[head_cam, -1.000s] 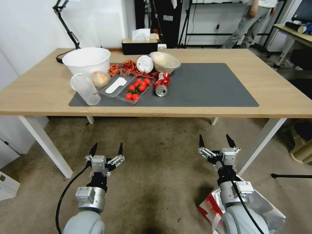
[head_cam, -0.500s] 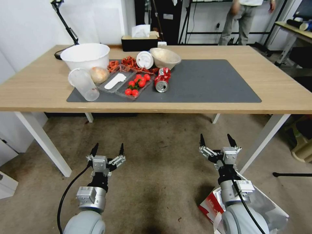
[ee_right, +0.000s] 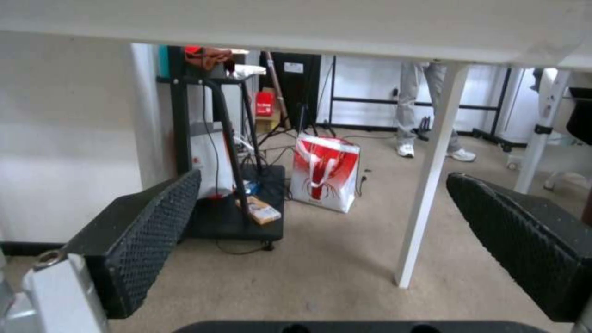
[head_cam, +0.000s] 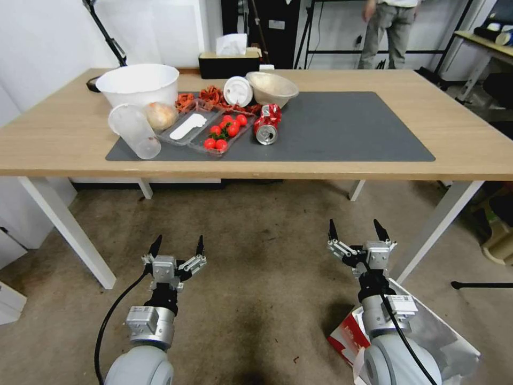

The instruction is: Pick up the food delivery bag from the floor and place it on the table.

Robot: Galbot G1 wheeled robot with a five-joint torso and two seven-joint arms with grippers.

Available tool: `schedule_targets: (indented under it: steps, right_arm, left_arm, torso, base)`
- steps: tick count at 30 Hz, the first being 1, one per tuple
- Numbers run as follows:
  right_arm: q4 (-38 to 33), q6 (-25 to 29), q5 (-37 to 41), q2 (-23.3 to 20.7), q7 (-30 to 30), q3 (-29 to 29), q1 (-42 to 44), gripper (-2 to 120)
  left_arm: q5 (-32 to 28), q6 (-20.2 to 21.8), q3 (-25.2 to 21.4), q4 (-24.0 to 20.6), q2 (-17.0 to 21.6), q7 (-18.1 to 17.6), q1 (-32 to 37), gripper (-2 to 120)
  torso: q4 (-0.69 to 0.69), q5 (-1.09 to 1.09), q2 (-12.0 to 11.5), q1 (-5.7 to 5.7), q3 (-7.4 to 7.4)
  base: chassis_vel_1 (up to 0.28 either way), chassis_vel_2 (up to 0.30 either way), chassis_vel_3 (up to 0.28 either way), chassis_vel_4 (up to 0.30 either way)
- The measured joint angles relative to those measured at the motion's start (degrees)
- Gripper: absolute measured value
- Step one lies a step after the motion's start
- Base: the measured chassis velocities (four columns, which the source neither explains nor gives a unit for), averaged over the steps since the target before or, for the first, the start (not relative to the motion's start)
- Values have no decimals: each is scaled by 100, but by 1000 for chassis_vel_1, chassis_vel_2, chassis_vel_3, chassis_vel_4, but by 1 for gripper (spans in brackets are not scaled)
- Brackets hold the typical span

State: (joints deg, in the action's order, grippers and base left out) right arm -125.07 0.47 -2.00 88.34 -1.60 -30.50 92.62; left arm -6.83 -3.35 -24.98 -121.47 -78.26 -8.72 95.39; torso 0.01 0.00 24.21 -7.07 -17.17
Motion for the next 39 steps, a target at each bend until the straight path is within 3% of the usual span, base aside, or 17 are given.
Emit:
schedule_targets:
  steps: [39]
  right_arm:
    - [66, -3, 7, -12, -36, -7, -19, 100]
  left_arm:
    - [58, -94, 37, 103, 3, 20, -32, 100]
  torso:
    - [0, 0, -870, 268, 603]
  base:
    - [0, 0, 0, 0]
